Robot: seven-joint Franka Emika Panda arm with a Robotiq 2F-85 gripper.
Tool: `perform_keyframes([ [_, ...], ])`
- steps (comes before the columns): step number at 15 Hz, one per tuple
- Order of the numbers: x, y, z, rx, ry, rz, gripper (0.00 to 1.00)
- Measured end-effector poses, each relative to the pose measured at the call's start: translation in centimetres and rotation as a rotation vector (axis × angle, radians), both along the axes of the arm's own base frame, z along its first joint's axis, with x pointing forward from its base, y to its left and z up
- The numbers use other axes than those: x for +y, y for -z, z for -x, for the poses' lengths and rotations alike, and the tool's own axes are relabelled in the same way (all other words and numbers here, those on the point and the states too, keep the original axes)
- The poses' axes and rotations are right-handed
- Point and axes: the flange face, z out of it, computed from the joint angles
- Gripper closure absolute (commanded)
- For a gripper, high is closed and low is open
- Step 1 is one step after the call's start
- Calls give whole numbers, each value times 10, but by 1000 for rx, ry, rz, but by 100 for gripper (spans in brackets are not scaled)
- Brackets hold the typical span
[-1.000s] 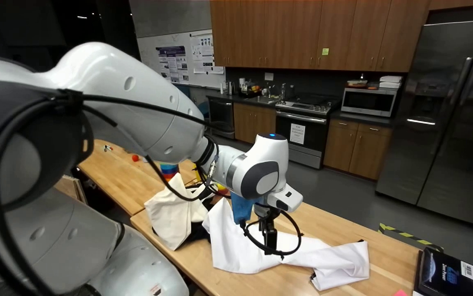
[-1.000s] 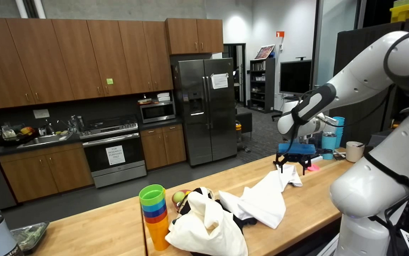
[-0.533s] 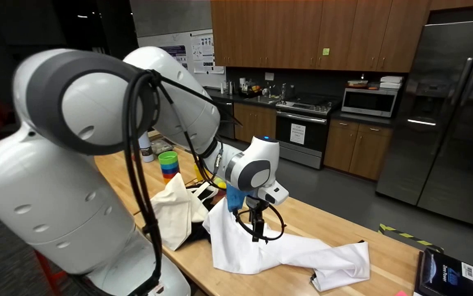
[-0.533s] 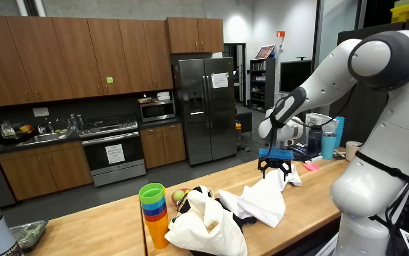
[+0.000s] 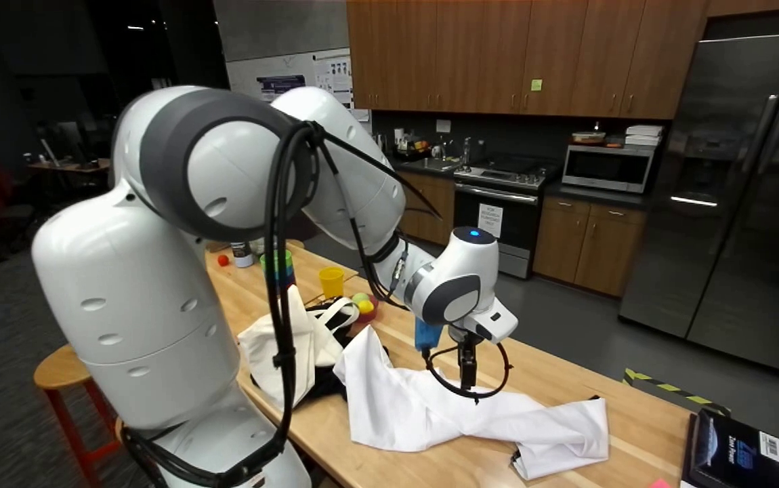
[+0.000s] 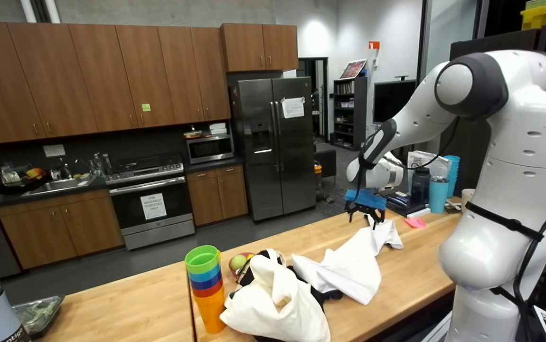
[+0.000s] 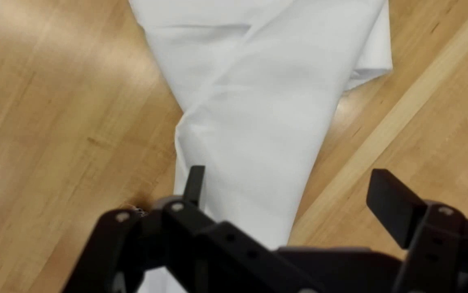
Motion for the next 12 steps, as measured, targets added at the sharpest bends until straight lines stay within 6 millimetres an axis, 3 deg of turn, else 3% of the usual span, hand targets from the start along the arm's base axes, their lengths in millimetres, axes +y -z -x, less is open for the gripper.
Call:
perform_keyframes([
  [5, -12, 31, -9, 8, 75, -44, 0],
  [12, 26, 83, -15, 240, -99, -138, 0],
])
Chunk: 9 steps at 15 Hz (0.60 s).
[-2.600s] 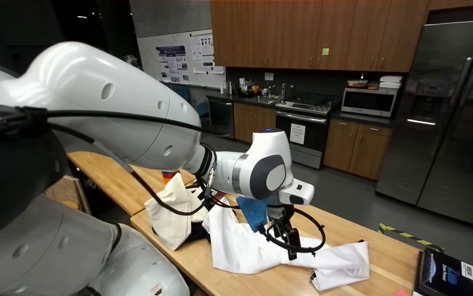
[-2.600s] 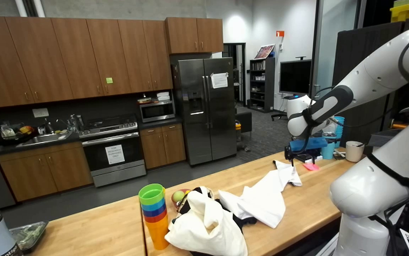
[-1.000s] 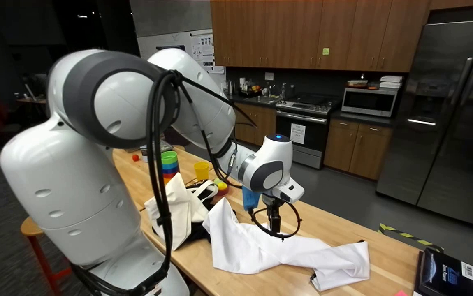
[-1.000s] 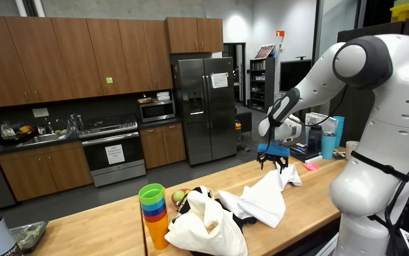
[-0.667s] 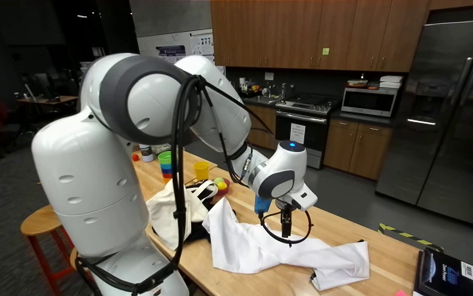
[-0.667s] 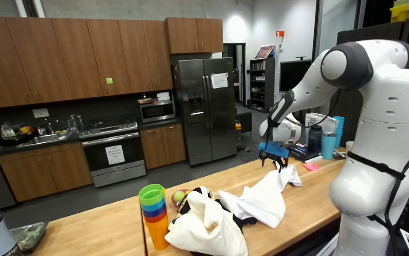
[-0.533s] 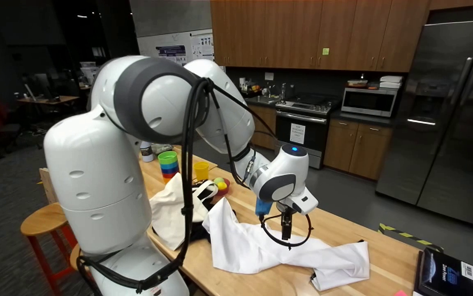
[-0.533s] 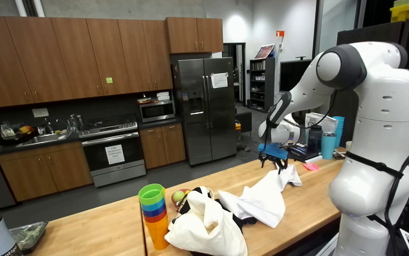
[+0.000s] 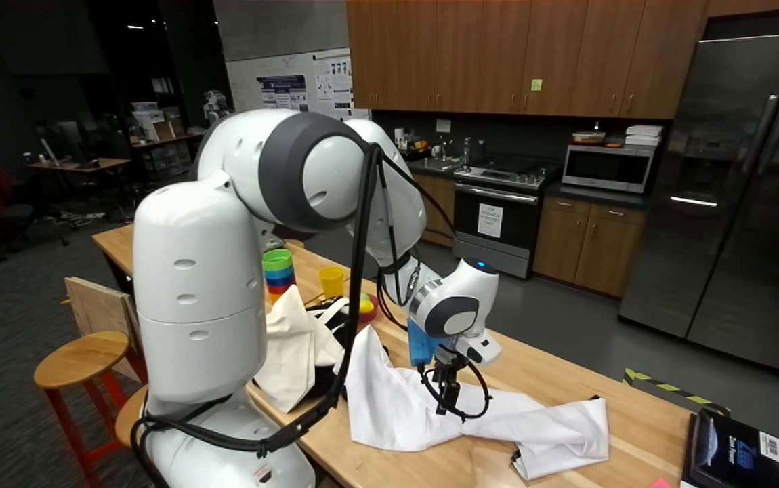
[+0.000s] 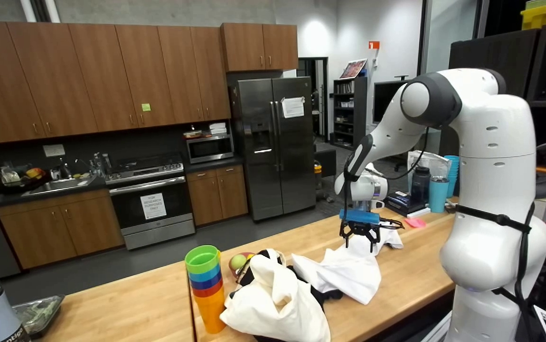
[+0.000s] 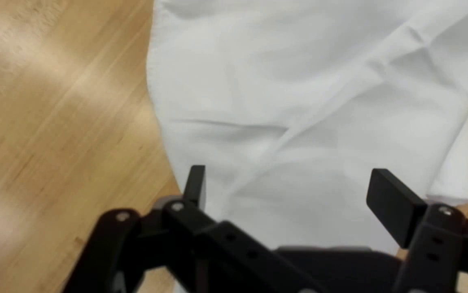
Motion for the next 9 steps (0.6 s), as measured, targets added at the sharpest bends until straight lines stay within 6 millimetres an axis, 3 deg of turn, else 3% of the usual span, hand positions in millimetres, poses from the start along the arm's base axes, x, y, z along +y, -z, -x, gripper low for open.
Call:
perform_keyframes([
  [4, 7, 9, -9, 19, -22, 2, 0],
  [9, -3, 6, -17, -112, 117, 96, 0],
])
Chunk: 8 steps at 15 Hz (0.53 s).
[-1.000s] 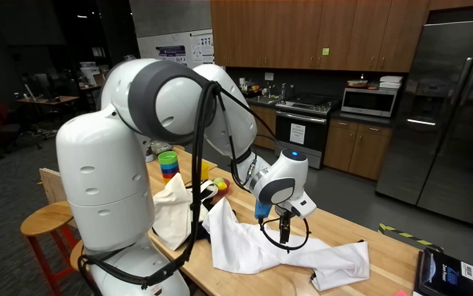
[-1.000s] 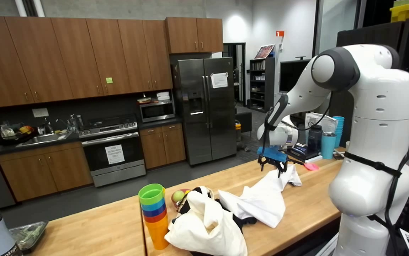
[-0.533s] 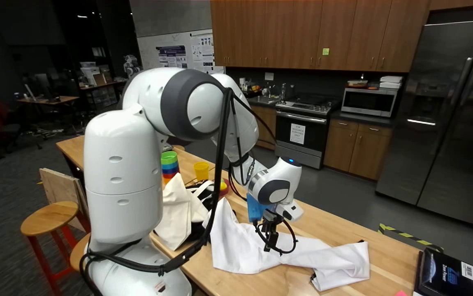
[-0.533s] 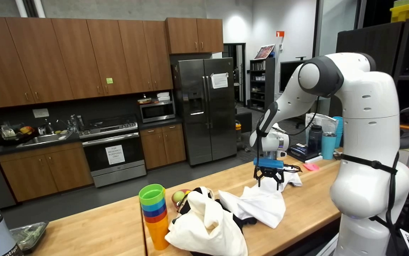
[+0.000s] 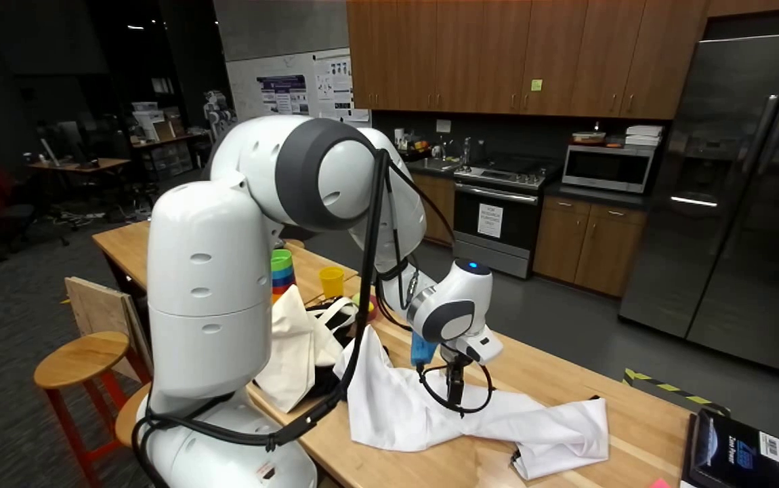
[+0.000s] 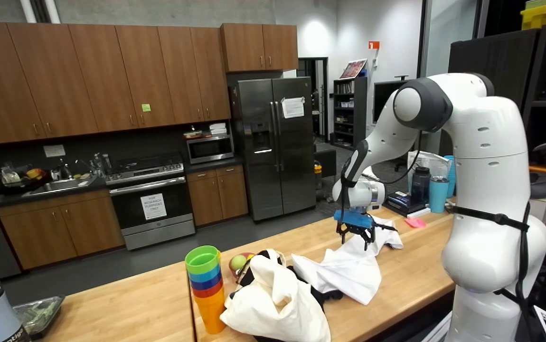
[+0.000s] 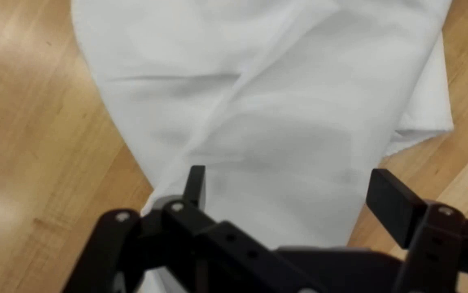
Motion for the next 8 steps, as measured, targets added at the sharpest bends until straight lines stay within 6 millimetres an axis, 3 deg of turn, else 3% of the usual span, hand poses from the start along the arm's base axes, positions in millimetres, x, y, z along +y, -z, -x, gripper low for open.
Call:
perform_keyframes([
  [8, 22, 20, 25, 11, 200, 110, 0],
])
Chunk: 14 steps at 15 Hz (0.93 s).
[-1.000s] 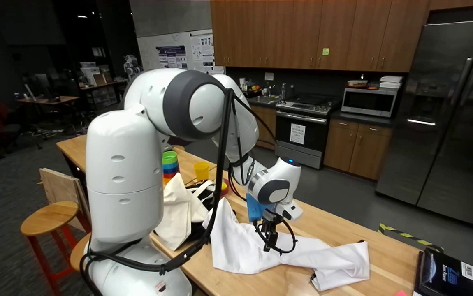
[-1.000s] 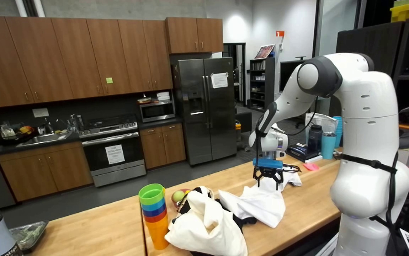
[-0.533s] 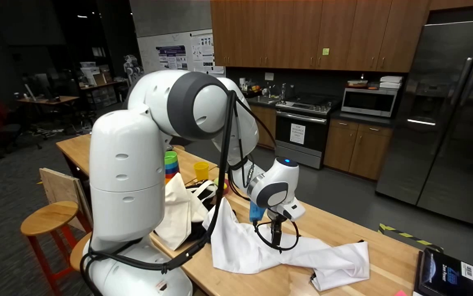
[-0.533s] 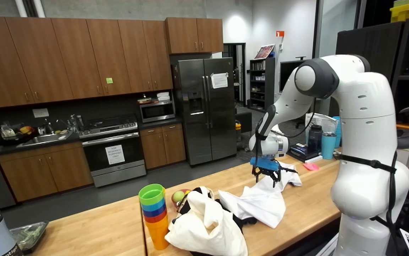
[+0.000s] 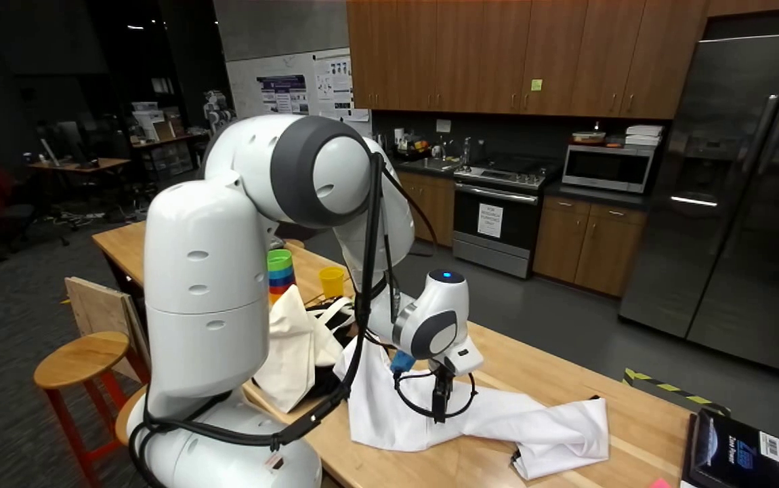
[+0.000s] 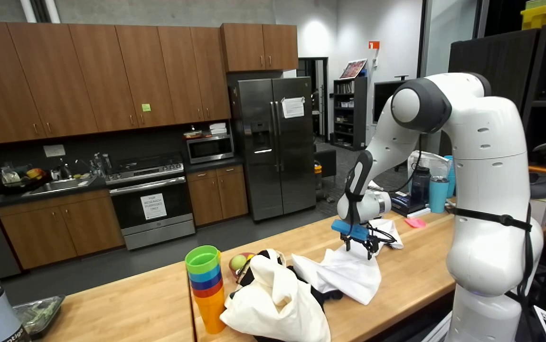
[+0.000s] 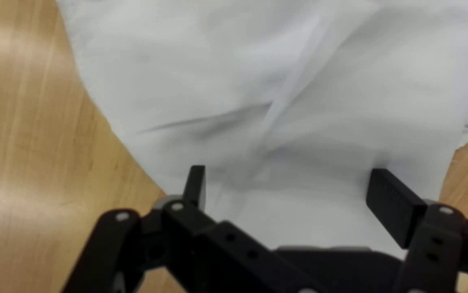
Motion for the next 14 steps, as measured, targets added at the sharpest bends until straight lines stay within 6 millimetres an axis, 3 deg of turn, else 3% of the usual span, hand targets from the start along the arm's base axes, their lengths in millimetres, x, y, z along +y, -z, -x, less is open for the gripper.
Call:
perform_keyframes([
  [5, 20, 6, 6, 22, 45, 15, 0],
  [6, 22, 7, 7, 25, 41, 14, 25],
  [9, 28, 8, 12, 25, -7, 7, 39],
  [14, 25, 8, 21, 24, -120, -1, 81],
])
